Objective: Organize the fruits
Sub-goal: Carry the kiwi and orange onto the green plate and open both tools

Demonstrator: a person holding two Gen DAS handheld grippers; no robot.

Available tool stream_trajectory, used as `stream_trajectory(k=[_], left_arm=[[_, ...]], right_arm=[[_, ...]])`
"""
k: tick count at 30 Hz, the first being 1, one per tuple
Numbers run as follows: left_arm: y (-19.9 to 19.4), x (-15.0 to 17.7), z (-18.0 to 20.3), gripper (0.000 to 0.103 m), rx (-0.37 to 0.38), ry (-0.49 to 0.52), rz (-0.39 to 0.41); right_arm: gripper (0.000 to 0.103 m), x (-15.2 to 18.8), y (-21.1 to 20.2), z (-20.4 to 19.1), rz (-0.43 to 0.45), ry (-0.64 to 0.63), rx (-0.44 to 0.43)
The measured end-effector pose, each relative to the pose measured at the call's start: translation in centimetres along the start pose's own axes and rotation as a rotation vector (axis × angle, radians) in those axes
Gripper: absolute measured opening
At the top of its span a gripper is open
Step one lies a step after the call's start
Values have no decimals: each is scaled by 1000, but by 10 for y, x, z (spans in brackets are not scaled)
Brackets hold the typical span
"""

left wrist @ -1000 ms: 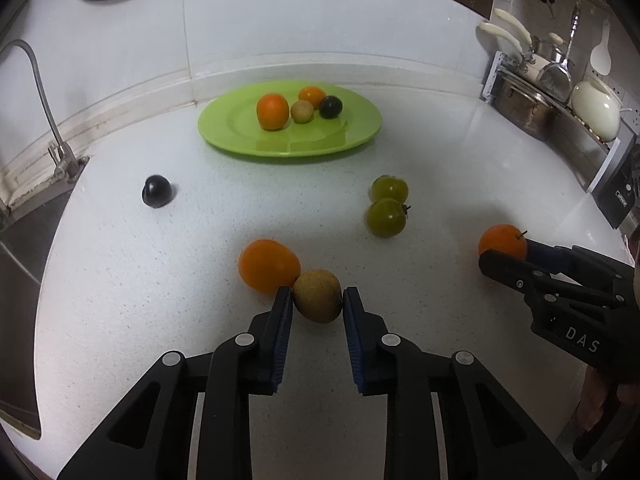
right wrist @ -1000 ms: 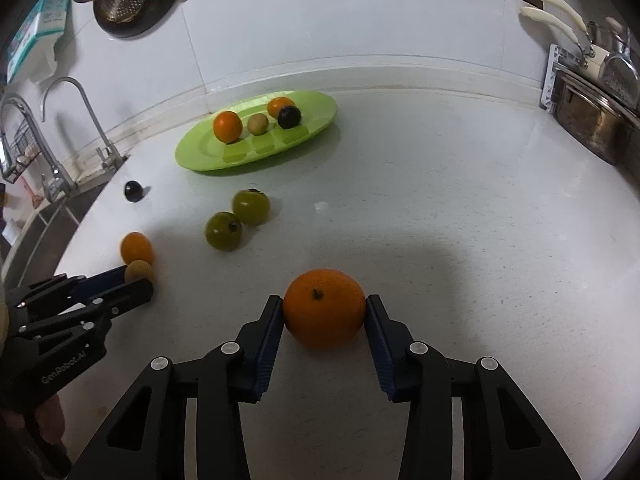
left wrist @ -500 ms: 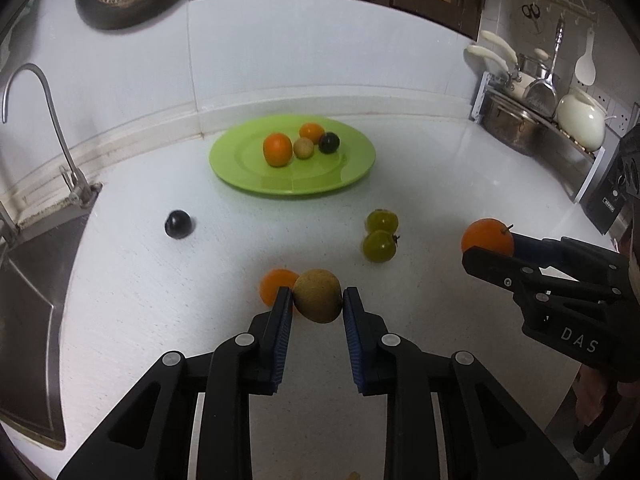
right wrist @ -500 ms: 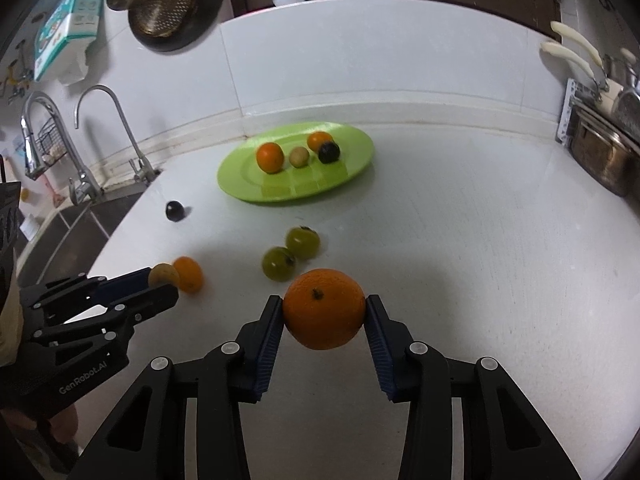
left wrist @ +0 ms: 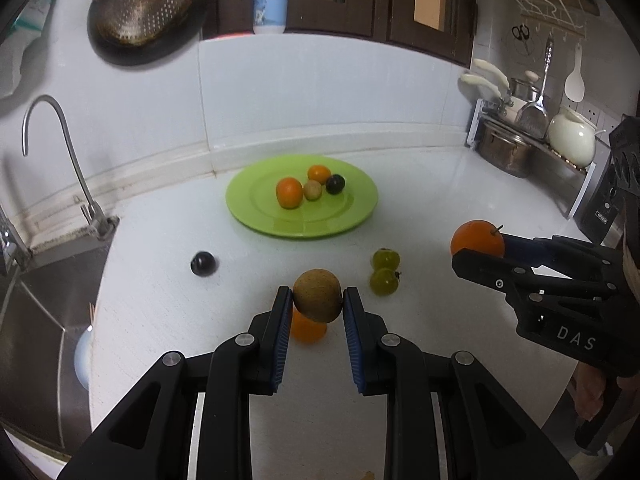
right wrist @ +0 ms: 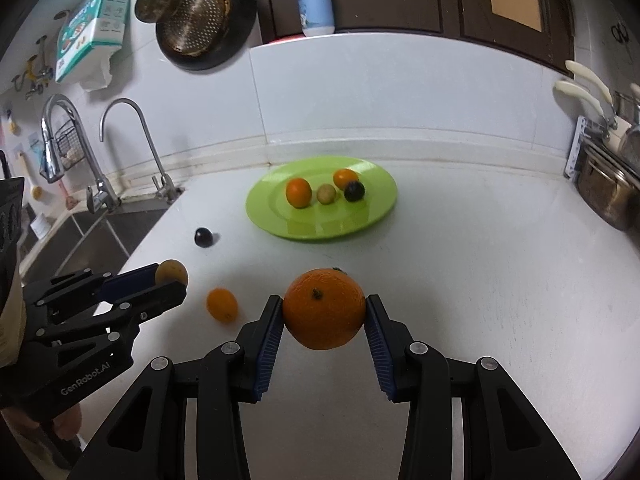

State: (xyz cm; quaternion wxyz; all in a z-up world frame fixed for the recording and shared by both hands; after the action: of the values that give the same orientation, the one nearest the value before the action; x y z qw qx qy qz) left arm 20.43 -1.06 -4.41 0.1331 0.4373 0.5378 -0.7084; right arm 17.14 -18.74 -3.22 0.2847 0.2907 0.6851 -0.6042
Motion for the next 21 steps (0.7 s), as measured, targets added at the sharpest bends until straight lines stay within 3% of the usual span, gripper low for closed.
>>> stream_trajectory(k=[21], left_arm=[[-2,-46,-21,26,-22,66,91]], right_arm=[[42,-51,5,-14,98,-33,-50]])
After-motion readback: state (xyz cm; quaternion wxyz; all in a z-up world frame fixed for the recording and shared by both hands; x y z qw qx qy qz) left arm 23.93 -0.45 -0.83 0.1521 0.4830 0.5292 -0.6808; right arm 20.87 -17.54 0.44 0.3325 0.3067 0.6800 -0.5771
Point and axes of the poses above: each gripper's, at about its wrist camera, not at the fingertips, and y roughly the way its jaws point, z to its right, x to its underside, the point moved 1 cm from there along y, roughly the way its jaws point
